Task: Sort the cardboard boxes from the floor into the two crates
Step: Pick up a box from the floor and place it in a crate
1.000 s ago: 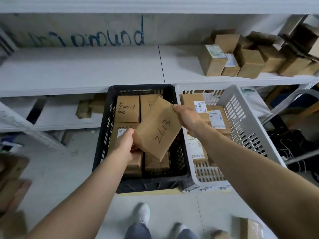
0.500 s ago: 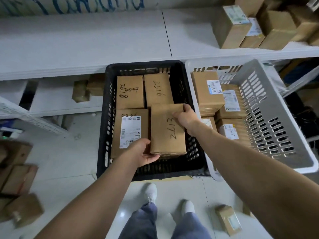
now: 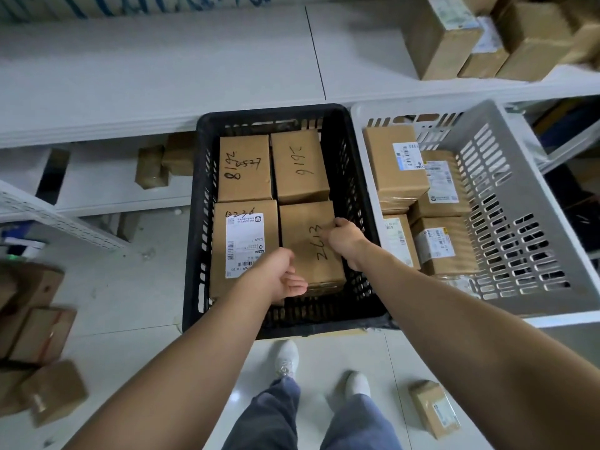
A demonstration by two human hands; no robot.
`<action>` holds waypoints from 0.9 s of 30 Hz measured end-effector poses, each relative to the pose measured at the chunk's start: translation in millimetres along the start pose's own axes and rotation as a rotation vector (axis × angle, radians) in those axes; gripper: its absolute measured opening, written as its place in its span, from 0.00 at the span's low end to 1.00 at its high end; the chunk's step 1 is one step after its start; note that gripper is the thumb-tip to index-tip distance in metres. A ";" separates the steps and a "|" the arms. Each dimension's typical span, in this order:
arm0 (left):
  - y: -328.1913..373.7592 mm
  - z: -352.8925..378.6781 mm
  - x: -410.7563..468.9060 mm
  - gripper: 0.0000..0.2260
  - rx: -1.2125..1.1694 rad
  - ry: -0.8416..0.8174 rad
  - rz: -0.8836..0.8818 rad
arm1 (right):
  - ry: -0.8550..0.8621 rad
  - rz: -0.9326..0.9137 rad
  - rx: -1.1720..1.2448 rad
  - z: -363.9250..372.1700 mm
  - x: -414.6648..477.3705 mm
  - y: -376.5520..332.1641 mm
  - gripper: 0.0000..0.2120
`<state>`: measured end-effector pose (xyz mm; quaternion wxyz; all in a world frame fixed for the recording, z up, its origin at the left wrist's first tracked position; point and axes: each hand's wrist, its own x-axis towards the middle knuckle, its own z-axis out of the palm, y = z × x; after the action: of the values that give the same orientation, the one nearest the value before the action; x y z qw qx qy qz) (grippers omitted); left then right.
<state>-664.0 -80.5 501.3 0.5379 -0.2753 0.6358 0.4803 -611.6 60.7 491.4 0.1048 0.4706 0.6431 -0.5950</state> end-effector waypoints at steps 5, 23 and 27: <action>3.9 -3.5 -7.8 0.14 0.069 0.002 0.029 | -0.009 0.001 0.027 -3.6 -9.6 -0.5 0.30; 60.8 89.9 -105.5 0.06 0.239 -0.336 0.559 | 0.323 -0.288 0.663 -92.6 -127.4 -25.2 0.12; 26.7 155.3 -141.8 0.07 0.367 -0.695 0.528 | 0.578 -0.316 0.793 -154.2 -191.6 26.2 0.15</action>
<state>-583.7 47.1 650.4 0.6180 0.1724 0.5409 0.5439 -424.3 97.9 648.8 -0.3548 0.5166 0.4340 -0.6472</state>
